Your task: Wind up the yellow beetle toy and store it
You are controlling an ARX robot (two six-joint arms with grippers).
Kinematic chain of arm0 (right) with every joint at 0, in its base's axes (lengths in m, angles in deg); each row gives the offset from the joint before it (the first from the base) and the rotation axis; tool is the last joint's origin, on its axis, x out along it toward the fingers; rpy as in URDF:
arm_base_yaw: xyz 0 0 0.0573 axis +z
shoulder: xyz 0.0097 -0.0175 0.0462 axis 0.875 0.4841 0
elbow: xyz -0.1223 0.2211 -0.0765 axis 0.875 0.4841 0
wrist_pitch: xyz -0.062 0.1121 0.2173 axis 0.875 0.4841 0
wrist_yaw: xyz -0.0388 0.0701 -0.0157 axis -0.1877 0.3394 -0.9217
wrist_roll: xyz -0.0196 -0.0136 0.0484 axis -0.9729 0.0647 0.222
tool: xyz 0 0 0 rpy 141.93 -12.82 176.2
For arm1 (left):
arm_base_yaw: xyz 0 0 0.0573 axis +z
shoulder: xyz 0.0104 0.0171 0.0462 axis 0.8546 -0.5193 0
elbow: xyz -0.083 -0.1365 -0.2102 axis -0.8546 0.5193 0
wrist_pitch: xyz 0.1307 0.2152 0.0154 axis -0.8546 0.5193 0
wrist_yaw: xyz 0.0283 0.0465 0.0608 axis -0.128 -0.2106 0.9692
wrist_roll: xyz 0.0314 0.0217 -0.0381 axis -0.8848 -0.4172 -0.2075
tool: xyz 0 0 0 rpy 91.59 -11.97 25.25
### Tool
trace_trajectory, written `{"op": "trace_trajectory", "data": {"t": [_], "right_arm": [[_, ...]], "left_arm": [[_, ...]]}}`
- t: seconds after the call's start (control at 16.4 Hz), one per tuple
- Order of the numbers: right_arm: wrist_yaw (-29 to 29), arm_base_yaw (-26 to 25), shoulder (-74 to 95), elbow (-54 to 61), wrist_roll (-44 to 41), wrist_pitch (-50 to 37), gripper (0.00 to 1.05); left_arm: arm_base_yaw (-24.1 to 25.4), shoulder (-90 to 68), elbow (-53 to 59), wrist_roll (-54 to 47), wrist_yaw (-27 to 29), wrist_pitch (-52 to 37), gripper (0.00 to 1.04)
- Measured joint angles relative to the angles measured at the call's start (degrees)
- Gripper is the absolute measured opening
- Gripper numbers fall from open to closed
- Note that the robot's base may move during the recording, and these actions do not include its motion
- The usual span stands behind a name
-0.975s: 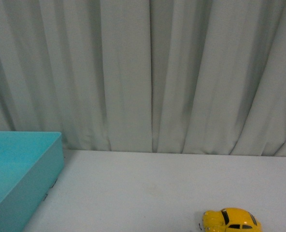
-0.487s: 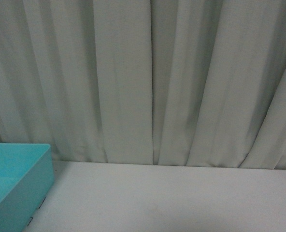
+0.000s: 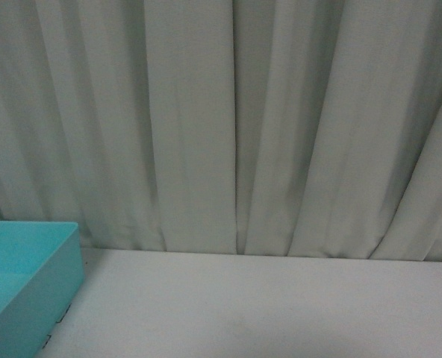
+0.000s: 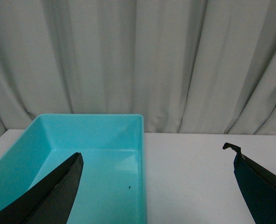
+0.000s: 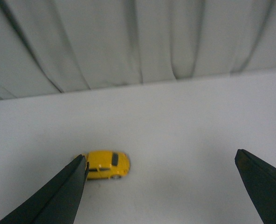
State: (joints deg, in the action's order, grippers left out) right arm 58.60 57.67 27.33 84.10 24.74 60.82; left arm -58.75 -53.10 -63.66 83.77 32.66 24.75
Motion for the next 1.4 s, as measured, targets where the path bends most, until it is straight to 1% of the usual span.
{"op": "trace_trajectory", "data": {"t": [0.06, 0.12, 0.18, 0.3, 0.37, 0.43, 0.49, 0.55, 0.61, 0.67, 0.73, 0.79, 0.85, 1.04, 1.16, 1.22, 1.28, 1.4], "right_arm": [[3.21, -5.84, 11.67, -2.78, 3.78, -6.23, 0.98], [7.04, -10.73, 21.09, -4.57, 4.66, -15.5, 0.98], [10.54, -13.31, 30.53, -6.25, 3.72, -25.55, 0.98], [17.16, -13.86, 53.48, -12.66, -0.79, -44.35, 0.98], [30.82, -9.4, 79.54, -26.75, -10.45, -56.24, 0.98], [40.09, -6.86, 86.86, -31.58, -18.08, -50.75, 0.98], [44.68, -5.79, 89.11, -33.44, -23.56, -46.01, 0.98], [49.53, -4.72, 90.27, -35.36, -29.66, -38.99, 0.98], [53.09, -3.98, 90.47, -37.4, -36.61, -32.06, 0.98], [56.17, -3.21, 91.01, -40.83, -46.47, -22.38, 0.98], [56.33, -2.49, 92.72, -44.0, -56.81, -13.44, 0.98], [56.19, -1.84, 94.55, -45.75, -63.25, -7.39, 0.98], [55.84, -1.73, 96.21, -46.97, -69.37, -2.91, 0.98], [51.89, -0.46, 101.55, -51.8, -87.58, 11.47, 0.98], [49.57, 0.68, 104.83, -54.18, -97.79, 14.91, 0.98], [48.68, 0.98, 106.33, -55.23, -100.8, 16.2, 0.98], [47.08, 1.64, 109.46, -57.27, -103.38, 17.84, 0.98], [45.38, 1.88, 111.67, -58.1, -104.17, 16.96, 0.98]], "left_arm": [[0.0, 0.0, 0.02, 0.0, 0.02, -0.04, 0.98], [0.0, 0.0, 0.0, 0.0, 0.0, -0.02, 0.98], [0.0, 0.0, 0.0, 0.0, 0.02, 0.0, 0.98], [0.0, 0.0, 0.0, 0.0, 0.02, 0.04, 0.98], [0.0, 0.0, 0.0, 0.0, 0.02, -0.02, 0.98], [0.0, 0.0, 0.0, 0.02, 0.0, 0.02, 0.98], [0.0, 0.0, 0.0, 0.0, 0.02, 0.0, 0.98], [0.0, 0.0, 0.0, 0.0, 0.04, 0.0, 0.98], [0.0, 0.0, 0.0, 0.0, 0.02, 0.0, 0.98], [0.0, 0.0, 0.0, 0.0, 0.02, 0.0, 0.98], [0.0, 0.0, 0.0, 0.0, 0.02, 0.0, 0.98], [0.0, 0.0, 0.0, 0.0, 0.02, 0.0, 0.98], [0.0, 0.0, 0.0, 0.0, 0.02, 0.0, 0.98], [0.0, 0.0, 0.0, 0.0, 0.02, 0.0, 0.98], [0.0, 0.0, 0.0, 0.0, 0.02, 0.0, 0.98], [0.0, 0.0, 0.0, 0.0, 0.02, 0.0, 0.98], [0.0, 0.0, 0.0, 0.0, 0.04, 0.0, 0.98], [0.0, 0.0, 0.0, 0.02, 0.02, 0.0, 0.98]]}}
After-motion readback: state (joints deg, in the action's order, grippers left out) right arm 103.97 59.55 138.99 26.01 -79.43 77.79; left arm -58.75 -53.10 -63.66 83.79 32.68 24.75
